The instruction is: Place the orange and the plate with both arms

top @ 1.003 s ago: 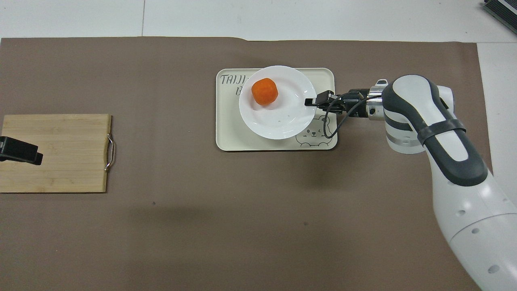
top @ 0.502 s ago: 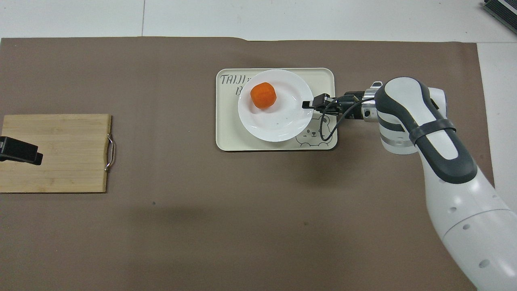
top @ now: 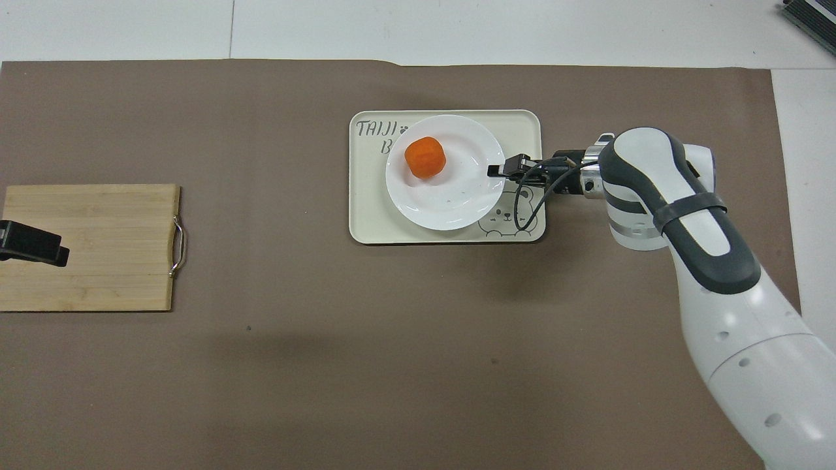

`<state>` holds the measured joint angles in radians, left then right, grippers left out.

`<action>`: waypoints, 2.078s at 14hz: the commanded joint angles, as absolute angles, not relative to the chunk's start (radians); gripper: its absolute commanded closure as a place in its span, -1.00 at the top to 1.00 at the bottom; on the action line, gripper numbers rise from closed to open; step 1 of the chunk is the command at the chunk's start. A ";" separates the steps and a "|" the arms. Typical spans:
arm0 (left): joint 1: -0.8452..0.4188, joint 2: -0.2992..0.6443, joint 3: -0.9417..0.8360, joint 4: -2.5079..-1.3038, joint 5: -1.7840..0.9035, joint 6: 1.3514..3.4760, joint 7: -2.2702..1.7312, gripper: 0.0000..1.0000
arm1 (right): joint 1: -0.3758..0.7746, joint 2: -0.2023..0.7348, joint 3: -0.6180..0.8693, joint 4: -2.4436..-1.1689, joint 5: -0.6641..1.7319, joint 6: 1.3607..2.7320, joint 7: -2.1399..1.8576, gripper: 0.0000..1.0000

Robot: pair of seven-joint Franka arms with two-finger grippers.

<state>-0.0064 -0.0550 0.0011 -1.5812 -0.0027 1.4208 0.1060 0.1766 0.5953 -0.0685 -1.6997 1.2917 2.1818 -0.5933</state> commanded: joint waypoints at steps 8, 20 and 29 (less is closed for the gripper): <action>0.000 -0.046 -0.003 -1.560 0.009 1.402 0.097 1.00 | 0.178 0.575 -0.071 -1.675 1.099 2.195 -0.551 1.00; 0.000 -0.046 -0.003 -1.560 0.009 1.402 0.097 1.00 | 0.163 0.394 -0.118 -1.675 0.458 2.275 -0.393 1.00; 0.000 -0.046 -0.003 -1.560 0.009 1.401 0.097 1.00 | 0.149 0.230 -0.161 -1.674 0.054 2.034 -0.092 1.00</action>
